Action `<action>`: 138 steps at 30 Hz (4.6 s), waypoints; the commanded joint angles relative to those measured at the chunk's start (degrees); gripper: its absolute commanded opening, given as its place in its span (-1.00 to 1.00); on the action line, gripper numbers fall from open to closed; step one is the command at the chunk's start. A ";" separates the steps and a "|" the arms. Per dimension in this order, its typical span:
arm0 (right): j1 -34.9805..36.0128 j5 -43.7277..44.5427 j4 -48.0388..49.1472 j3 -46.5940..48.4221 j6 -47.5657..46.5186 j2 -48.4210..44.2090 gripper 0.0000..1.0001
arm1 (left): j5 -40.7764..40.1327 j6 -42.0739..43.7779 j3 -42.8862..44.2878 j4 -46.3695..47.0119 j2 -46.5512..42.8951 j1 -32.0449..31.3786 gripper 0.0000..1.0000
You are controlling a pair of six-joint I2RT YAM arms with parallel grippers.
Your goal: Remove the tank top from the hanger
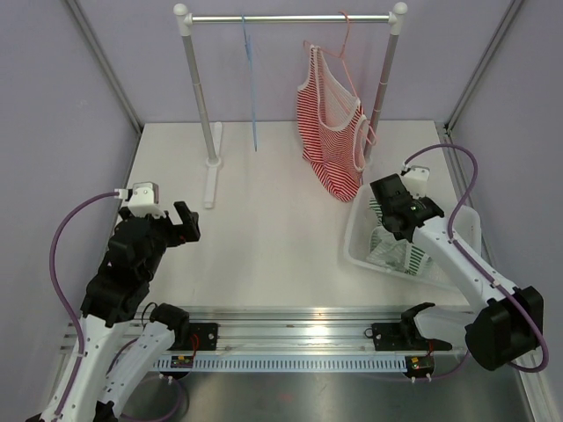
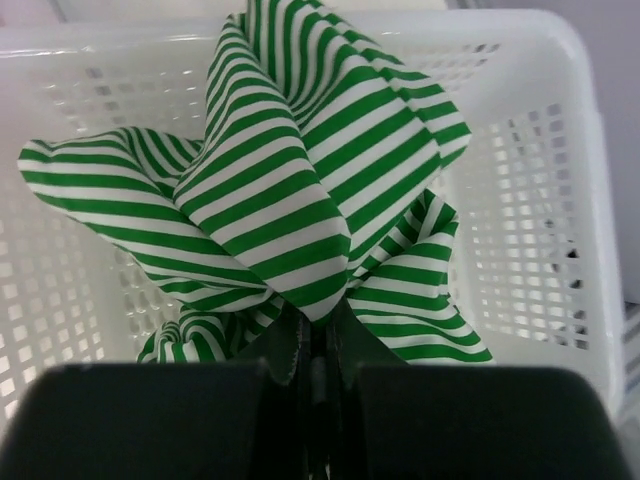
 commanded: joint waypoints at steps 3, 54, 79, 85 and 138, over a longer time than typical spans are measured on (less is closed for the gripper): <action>-1.68 -6.46 9.92 -4.03 2.01 0.84 -0.46 | 3.52 -3.62 5.67 1.39 3.58 0.17 0.98; -2.13 -40.84 3.94 89.66 -33.50 48.49 -0.90 | 19.26 -0.46 1.20 2.62 13.43 -0.27 0.98; 4.28 -52.45 3.85 72.47 -22.08 28.91 -1.00 | 20.58 -4.59 9.97 4.82 9.03 -0.36 0.98; 12.45 -47.88 5.79 55.50 -17.16 17.65 -1.00 | 18.74 -5.12 23.84 4.55 15.45 -3.08 0.98; 29.86 -64.93 12.55 19.98 -19.79 -9.67 -1.00 | -26.35 -9.51 24.84 -8.10 22.13 -14.42 -1.00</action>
